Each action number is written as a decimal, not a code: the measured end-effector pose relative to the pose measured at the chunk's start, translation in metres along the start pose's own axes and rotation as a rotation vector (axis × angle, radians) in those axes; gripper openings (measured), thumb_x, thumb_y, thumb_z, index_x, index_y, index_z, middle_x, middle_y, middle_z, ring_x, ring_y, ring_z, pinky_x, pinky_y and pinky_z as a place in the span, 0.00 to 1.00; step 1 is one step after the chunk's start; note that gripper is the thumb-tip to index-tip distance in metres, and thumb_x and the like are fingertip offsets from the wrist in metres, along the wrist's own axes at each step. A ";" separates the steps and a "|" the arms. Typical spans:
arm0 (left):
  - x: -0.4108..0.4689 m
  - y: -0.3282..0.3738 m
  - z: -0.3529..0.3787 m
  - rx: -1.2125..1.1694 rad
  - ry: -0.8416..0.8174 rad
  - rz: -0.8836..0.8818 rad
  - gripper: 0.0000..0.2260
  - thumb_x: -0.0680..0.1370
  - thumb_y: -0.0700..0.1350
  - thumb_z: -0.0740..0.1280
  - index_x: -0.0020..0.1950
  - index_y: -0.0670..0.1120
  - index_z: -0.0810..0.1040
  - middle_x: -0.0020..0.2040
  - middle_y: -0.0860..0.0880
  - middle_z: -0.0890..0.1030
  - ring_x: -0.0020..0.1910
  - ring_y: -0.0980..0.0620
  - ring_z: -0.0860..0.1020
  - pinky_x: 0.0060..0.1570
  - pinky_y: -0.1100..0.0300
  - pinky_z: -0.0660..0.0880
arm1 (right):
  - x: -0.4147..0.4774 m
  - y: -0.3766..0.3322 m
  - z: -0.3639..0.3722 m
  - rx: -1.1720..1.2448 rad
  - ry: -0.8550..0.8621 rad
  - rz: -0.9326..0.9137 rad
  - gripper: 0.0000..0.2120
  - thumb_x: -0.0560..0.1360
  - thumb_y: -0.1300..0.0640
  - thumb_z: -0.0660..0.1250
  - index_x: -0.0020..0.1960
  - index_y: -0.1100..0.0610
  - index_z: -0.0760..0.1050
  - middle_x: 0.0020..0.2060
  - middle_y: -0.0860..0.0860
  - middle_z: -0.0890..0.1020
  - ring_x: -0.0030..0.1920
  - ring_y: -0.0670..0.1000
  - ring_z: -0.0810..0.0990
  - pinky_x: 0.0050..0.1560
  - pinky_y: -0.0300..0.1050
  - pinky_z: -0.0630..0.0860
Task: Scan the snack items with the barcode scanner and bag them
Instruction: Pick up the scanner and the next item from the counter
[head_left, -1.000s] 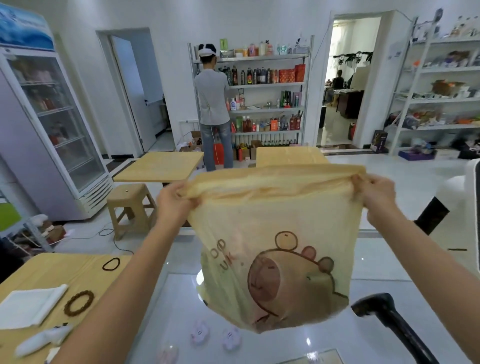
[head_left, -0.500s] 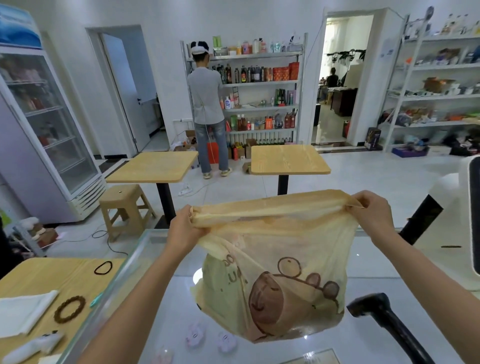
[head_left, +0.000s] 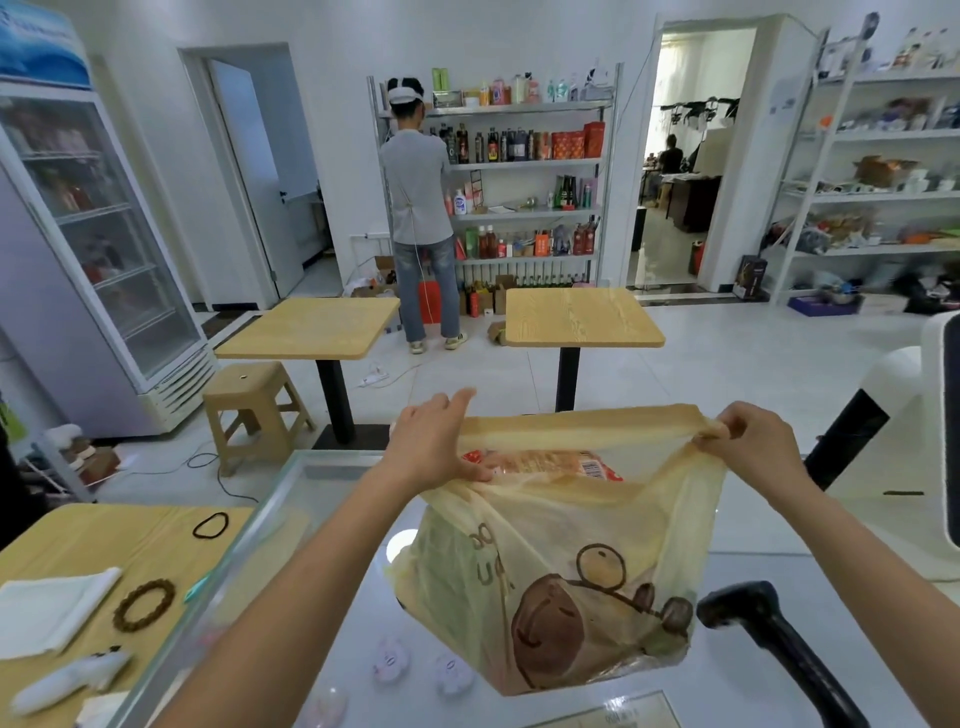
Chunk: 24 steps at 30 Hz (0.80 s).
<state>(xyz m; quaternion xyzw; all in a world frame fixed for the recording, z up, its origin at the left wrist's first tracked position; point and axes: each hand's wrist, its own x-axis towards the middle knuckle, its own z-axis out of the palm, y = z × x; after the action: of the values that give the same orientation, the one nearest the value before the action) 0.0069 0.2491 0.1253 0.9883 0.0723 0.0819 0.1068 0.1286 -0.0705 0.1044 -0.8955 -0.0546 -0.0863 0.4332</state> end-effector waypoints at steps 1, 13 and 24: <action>-0.003 0.001 0.001 0.012 0.053 0.013 0.40 0.67 0.60 0.74 0.72 0.51 0.60 0.60 0.48 0.72 0.61 0.47 0.71 0.62 0.54 0.63 | -0.002 0.003 -0.001 -0.039 -0.004 0.003 0.09 0.69 0.63 0.73 0.42 0.59 0.73 0.39 0.52 0.77 0.41 0.54 0.75 0.40 0.48 0.70; -0.023 0.023 0.003 -0.140 0.179 0.305 0.25 0.73 0.61 0.67 0.64 0.50 0.70 0.57 0.54 0.73 0.56 0.53 0.70 0.53 0.61 0.64 | -0.036 -0.055 0.031 -0.575 -0.535 -0.617 0.61 0.58 0.29 0.73 0.75 0.39 0.34 0.75 0.39 0.39 0.75 0.45 0.32 0.72 0.60 0.28; -0.022 0.033 0.009 -0.063 0.010 0.299 0.32 0.69 0.57 0.73 0.70 0.51 0.66 0.58 0.52 0.72 0.58 0.53 0.68 0.57 0.57 0.67 | -0.043 -0.051 0.032 -0.790 -0.488 -0.544 0.58 0.63 0.34 0.73 0.77 0.41 0.35 0.77 0.49 0.57 0.78 0.50 0.41 0.69 0.66 0.28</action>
<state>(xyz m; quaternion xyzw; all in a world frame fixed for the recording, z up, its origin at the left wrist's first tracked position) -0.0091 0.2121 0.1209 0.9837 -0.0780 0.1042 0.1239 0.0809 -0.0148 0.1151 -0.9379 -0.3468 0.0011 0.0000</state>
